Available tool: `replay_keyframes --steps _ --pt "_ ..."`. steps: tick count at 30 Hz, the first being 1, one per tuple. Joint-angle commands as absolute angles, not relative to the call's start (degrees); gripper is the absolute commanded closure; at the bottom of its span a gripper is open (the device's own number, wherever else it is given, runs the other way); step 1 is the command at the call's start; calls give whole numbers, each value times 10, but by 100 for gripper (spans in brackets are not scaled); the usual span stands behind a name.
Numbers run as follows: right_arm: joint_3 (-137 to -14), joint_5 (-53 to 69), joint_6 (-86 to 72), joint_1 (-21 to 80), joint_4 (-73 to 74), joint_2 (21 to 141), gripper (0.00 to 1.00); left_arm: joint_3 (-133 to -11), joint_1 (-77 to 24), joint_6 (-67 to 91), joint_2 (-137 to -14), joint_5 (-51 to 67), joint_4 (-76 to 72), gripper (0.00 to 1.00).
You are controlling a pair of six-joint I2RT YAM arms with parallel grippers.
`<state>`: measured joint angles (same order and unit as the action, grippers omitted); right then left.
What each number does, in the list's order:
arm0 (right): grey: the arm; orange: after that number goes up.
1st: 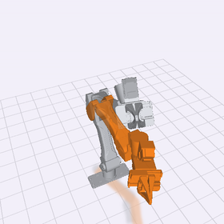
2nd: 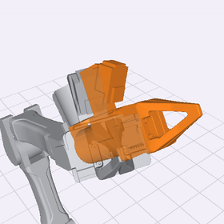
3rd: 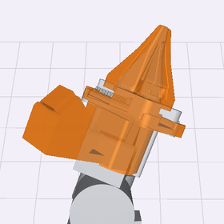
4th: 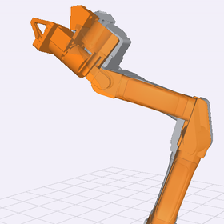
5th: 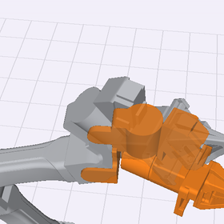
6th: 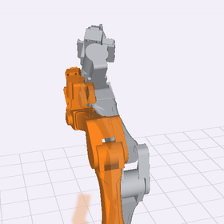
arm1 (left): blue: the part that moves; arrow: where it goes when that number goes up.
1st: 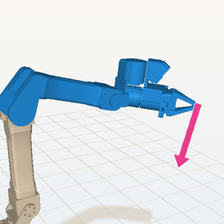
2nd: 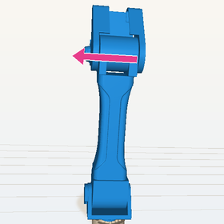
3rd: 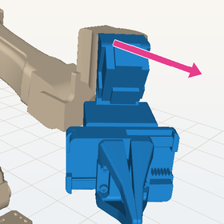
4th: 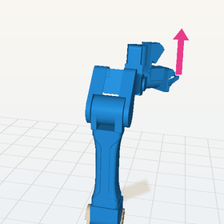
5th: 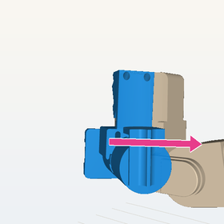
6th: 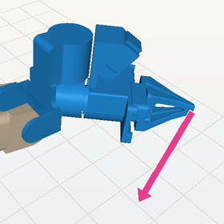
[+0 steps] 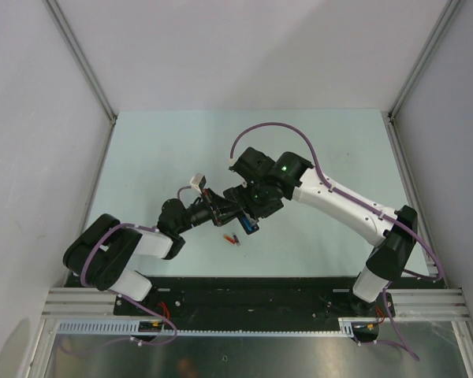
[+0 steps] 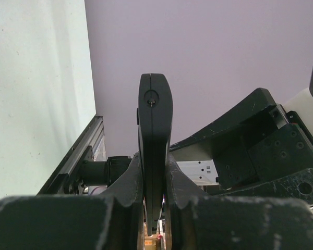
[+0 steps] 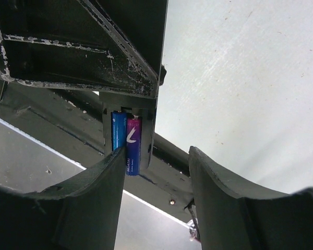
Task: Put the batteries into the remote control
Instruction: Load the battery into the remote control.
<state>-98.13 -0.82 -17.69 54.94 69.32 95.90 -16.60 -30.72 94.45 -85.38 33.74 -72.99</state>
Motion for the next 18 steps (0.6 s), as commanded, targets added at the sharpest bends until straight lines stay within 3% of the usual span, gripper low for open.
replay_keyframes --steps 1,18 --pt "-983 -22 -170 544 680 940 43 -178 -307 955 -836 363 -960 100" --pt "-963 31 -187 541 624 875 38 -175 -299 948 -852 367 -960 100"
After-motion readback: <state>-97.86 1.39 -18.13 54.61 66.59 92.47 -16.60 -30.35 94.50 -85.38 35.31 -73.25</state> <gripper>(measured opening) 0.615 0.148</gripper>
